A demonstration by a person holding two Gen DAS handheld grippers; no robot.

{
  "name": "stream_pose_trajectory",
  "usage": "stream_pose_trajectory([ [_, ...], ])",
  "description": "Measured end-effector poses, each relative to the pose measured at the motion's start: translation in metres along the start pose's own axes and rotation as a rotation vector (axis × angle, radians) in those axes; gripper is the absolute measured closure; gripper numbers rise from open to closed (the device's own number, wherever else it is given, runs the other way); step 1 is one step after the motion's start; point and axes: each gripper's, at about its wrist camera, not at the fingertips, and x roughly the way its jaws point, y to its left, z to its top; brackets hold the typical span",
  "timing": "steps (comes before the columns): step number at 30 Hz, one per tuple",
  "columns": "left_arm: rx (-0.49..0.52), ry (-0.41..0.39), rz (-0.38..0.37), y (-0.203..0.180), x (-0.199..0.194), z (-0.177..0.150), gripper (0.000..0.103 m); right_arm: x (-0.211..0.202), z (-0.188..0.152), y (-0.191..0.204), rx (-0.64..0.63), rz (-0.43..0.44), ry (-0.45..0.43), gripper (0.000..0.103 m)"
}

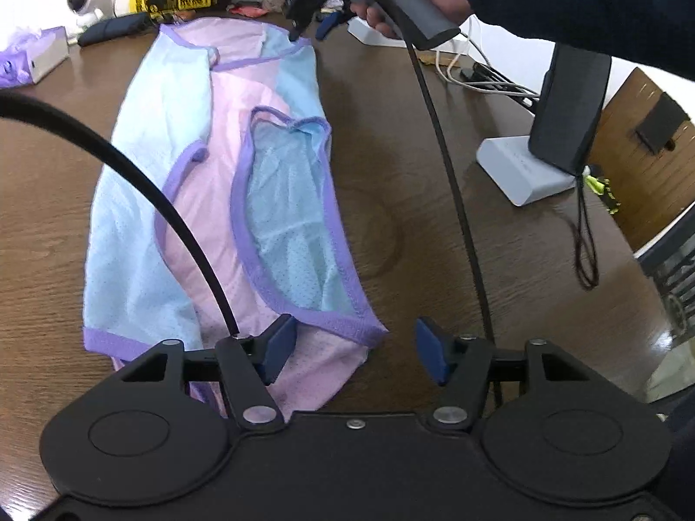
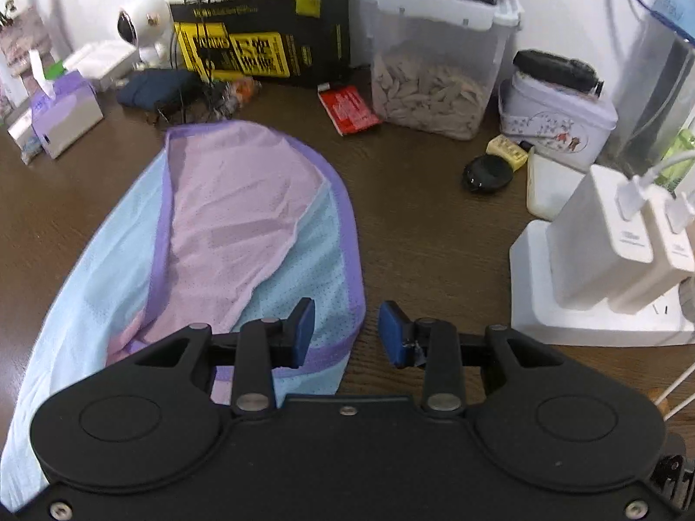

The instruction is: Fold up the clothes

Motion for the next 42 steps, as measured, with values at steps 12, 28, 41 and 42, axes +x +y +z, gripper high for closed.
stream_pose_trajectory([
  [12,-0.091,-0.039,0.046,0.016,-0.015,-0.003,0.097,-0.007,0.007,0.022,-0.058,-0.046,-0.077,0.099],
  [28,-0.388,-0.045,-0.016,0.074,-0.046,-0.034,0.067,0.032,0.047,0.127,-0.276,-0.059,-0.064,0.063],
  [41,-0.390,-0.143,-0.053,0.107,-0.068,-0.006,0.051,-0.052,0.014,0.069,-0.023,0.041,-0.116,0.051],
  [42,-0.384,-0.138,-0.049,0.110,-0.067,-0.001,0.051,-0.050,0.009,0.072,-0.038,0.044,-0.108,0.054],
])
